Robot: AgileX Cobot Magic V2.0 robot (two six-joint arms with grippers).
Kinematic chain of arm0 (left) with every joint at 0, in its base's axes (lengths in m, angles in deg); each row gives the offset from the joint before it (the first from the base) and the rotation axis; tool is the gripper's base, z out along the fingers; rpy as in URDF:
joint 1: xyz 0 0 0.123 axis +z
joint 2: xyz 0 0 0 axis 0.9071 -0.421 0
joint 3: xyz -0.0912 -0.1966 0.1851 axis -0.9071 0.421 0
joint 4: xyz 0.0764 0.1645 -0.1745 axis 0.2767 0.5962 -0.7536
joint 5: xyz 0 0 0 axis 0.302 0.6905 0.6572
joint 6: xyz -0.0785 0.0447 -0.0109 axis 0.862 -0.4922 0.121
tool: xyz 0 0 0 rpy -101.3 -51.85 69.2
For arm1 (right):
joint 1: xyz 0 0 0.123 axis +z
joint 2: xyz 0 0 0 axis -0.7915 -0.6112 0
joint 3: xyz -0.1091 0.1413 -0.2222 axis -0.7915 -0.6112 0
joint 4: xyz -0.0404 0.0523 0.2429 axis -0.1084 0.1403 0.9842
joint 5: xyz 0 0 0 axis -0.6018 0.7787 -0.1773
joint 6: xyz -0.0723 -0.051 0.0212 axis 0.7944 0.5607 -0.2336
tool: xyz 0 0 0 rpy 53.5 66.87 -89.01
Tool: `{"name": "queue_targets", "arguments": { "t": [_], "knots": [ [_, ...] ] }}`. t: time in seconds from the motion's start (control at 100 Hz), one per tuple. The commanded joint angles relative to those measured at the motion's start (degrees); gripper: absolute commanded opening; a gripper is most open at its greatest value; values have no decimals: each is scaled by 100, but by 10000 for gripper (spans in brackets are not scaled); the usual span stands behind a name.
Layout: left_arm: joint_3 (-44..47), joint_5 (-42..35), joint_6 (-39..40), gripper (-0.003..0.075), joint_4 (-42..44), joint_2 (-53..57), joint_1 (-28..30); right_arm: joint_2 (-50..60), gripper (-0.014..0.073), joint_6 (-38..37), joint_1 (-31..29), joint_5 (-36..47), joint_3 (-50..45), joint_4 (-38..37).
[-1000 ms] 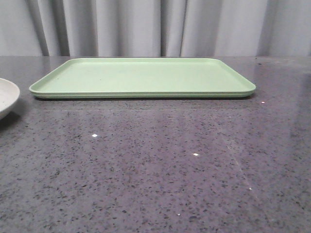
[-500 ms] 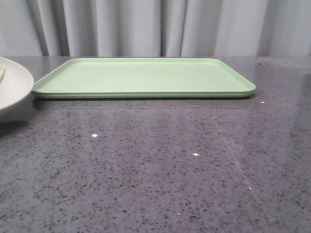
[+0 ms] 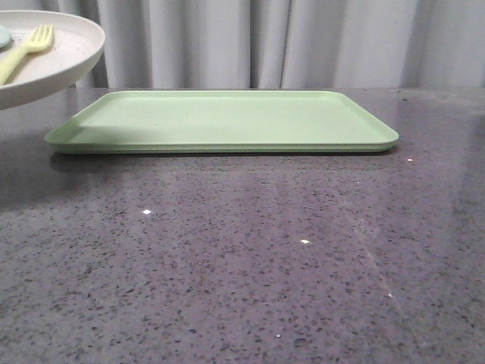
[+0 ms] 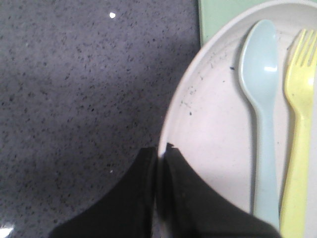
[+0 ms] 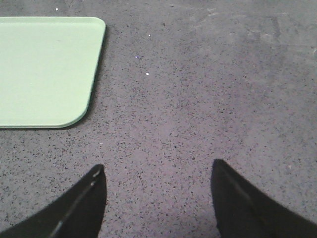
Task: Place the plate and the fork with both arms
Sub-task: 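Lift the plate with the left gripper and carry it over the tray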
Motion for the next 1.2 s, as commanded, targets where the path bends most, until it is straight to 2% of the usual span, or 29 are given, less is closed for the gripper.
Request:
{"name": "queue_targets", "arguments": {
  "t": [0.0, 0.41, 0.62, 0.89, 1.19],
  "knots": [
    [-314, -358, 114, -21, -503, 40, -288, -50, 469, 5, -36, 354, 193, -23],
    [-1517, -986, 1211, -21, -486, -995, -2103, -50, 469, 5, -36, 307, 193, -23],
    [-2370, -1030, 1542, -21, -486, -1738, -2750, -50, 469, 5, -36, 307, 193, -23],
    [-3202, -1225, 2198, -21, -315, -2623, -3227, -50, 469, 5, -36, 289, 193, -23],
    [-3238, -1443, 2335, -21, -175, -2999, -3309, -50, 469, 5, -36, 294, 193, -23]
  ]
}}
